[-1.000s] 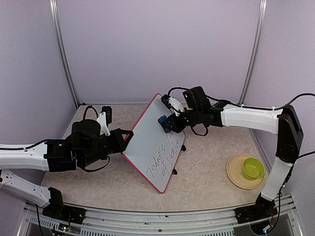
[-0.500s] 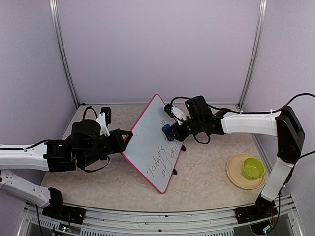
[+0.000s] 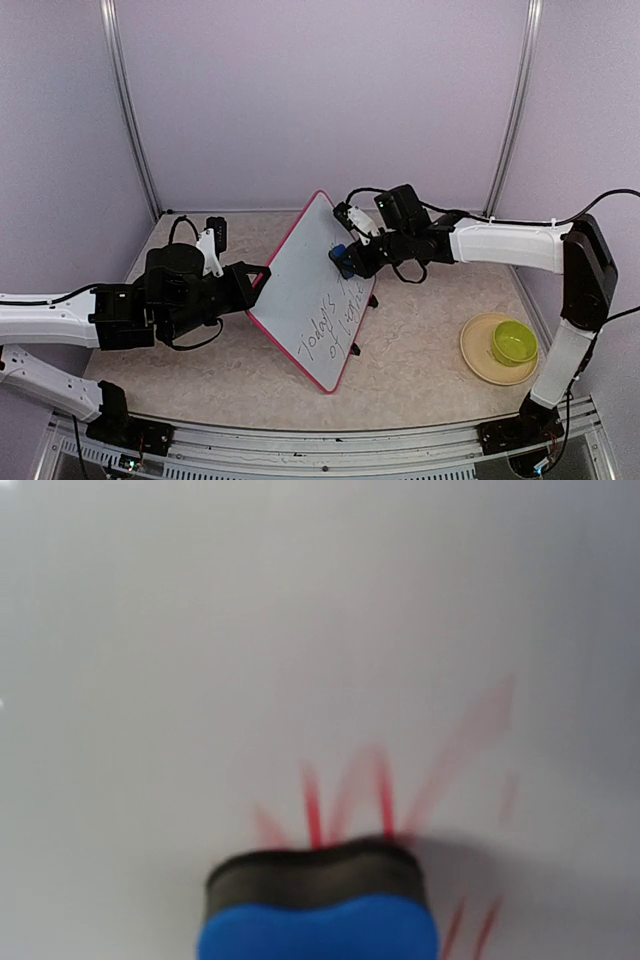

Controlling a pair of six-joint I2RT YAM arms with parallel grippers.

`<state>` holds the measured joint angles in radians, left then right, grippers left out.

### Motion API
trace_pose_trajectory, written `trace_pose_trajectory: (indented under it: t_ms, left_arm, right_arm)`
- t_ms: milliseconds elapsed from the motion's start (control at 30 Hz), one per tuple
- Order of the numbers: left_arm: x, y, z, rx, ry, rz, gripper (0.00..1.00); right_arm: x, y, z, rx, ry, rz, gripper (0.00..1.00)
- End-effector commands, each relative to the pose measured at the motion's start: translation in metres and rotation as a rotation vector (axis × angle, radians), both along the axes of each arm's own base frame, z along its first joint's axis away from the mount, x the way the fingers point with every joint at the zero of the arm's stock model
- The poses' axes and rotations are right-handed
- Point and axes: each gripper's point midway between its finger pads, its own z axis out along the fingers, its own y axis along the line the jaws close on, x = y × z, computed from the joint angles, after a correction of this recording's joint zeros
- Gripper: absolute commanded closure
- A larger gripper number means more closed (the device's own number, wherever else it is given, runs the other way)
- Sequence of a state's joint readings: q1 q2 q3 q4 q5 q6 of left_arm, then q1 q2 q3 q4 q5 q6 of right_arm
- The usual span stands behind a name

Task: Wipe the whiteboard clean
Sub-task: Erase the whiteboard at the center of the board.

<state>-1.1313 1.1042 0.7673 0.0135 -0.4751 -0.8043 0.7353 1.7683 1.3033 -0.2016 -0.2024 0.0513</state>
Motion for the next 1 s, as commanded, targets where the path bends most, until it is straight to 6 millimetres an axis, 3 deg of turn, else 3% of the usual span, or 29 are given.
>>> trace_pose_trajectory:
  t_ms: [0,133,500,633,967]
  left_arm:
    - [-0.021,-0.020,-0.005,0.005,0.015,-0.141,1.00]
    - [-0.021,-0.019,-0.004,0.004,0.016,-0.136,1.00]
    - [-0.022,-0.021,-0.006,0.008,0.014,-0.142,1.00]
    - [-0.022,-0.021,-0.005,0.004,0.012,-0.145,1.00]
    - [-0.022,-0.021,-0.002,0.005,0.014,-0.138,1.00]
  right_arm:
    - [0.014,0.017,0.035,0.047,-0.059,0.020,1.00]
    - [0.013,0.017,0.029,0.044,-0.049,0.023,1.00]
    - [-0.010,-0.012,-0.034,-0.018,0.039,-0.007,1.00]
    - [-0.008,-0.014,-0.031,-0.011,0.036,-0.011,1.00]
    - [0.018,0.011,0.012,0.024,-0.019,0.006,1.00]
